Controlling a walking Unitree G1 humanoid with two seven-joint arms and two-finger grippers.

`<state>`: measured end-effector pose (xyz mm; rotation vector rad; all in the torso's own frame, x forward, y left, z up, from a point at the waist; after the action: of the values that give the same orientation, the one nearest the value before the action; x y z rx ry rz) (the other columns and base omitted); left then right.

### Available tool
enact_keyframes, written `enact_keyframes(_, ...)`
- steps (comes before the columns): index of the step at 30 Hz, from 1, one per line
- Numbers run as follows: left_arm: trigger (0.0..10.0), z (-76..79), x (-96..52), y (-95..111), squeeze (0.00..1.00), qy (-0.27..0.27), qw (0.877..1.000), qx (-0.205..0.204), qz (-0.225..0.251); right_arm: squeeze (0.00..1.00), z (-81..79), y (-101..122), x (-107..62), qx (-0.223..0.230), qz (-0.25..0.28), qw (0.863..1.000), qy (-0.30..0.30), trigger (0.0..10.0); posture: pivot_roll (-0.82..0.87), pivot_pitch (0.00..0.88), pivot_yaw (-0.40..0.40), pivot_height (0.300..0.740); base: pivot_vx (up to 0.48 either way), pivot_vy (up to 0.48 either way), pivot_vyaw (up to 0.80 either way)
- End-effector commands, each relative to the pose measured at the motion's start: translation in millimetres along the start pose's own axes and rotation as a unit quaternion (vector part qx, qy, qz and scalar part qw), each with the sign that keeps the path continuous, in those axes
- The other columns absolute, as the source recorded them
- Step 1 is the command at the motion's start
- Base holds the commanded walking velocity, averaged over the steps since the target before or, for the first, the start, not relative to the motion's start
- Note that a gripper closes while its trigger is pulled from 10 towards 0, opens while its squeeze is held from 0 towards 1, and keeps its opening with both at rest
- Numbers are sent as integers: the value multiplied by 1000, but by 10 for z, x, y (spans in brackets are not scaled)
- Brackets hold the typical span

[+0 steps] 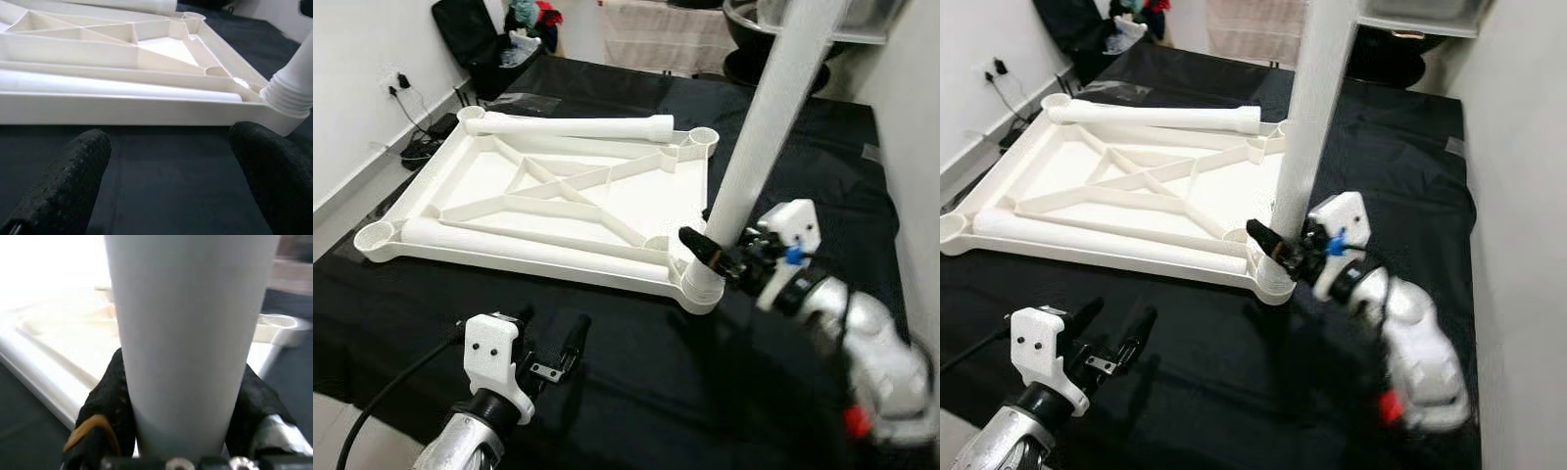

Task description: Building children table

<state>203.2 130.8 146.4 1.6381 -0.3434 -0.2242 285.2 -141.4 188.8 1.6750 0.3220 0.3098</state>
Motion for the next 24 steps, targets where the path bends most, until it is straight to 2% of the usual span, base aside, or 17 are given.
enact_keyframes(1, 10000, -17, -2, -46, 0, 3, 1000, 4, -7, 0, 140, -649, -206, 1, -135, 977, -163, 0, 7, 175, 14, 740, 0, 0, 0)
enact_keyframes(8, 10000, -62, 59, -103, 0, 0, 1000, -1, -11, 0, 207, -605, -121, 9, -119, 978, -171, 0, -9, 144, 24, 740, 0, 0, 0)
enact_keyframes(9, 10000, -66, 71, -108, 0, -1, 1000, -2, -11, 0, 158, -613, -98, 15, -123, 982, -146, 1686, -13, 140, 26, 740, 0, 0, 0)
enact_keyframes(10, 10000, -66, 71, -108, 0, -1, 1000, -2, -11, 0, 158, -613, -98, 15, -123, 982, -146, 1686, -13, 140, 26, 740, 0, 0, 0)
enact_keyframes(11, 10000, -71, 76, -110, 0, -1, 1000, -1, -11, 0, 105, -593, -80, 12, -123, 985, -120, 10000, -12, 138, 31, 740, 0, 0, 0)
enact_keyframes(13, 10000, -74, 72, -107, 0, 0, 1000, -1, -11, 0, 53, -551, -66, 8, -122, 989, -86, 10000, -7, 140, 33, 740, 0, 0, 0)
enact_keyframes(14, 10000, -75, 67, -107, 0, 1, 1000, 0, -11, 463, 46, -514, -70, 4, -115, 989, -87, 10000, -7, 142, 33, 740, 0, 0, 0)
enact_keyframes(15, 10000, -71, 57, -103, 0, 1, 1000, 0, -11, 1000, 52, -472, -70, 10, -105, 991, -85, 10000, -3, 146, 33, 740, 0, 0, 0)
enact_keyframes(19, 10000, -56, 30, -92, 0, -1, 1000, -1, -12, 1000, 40, -329, -18, 25, -72, 996, -40, 10000, 0, 159, 36, 740, 0, 0, 0)
enact_keyframes(21, 10000, -25, -9, -77, 0, -6, 1000, -3, -13, 1000, 30, -189, 35, 36, -55, 997, 47, 10000, 10, 182, 38, 740, 0, 0, 0)
enact_keyframes(22, 10000, -25, -9, -77, 0, -6, 1000, -3, -13, 1000, 30, -189, 35, 36, -55, 997, 47, 10000, 10, 182, 38, 740, 0, 0, 0)
enact_keyframes(24, 10000, 8, -47, -57, 0, -10, 1000, -4, -15, 1000, 67, -87, 57, 25, -53, 994, 98, 10000, 22, 196, 39, 740, 0, 0, 0)
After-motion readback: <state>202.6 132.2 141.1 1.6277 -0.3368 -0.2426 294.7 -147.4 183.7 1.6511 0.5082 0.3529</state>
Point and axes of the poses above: a point about 5 cm out from each wrist's last joint towards the gripper, its own x axis pointing out of the wrist towards the gripper, its own y axis along the axis of the wrist's last joint, z = x × y, the point moved 2 cm from there along x, pointing out of the wrist towards the gripper, and after that the axes turned 12 degrees about x, right-handed, at the moved point
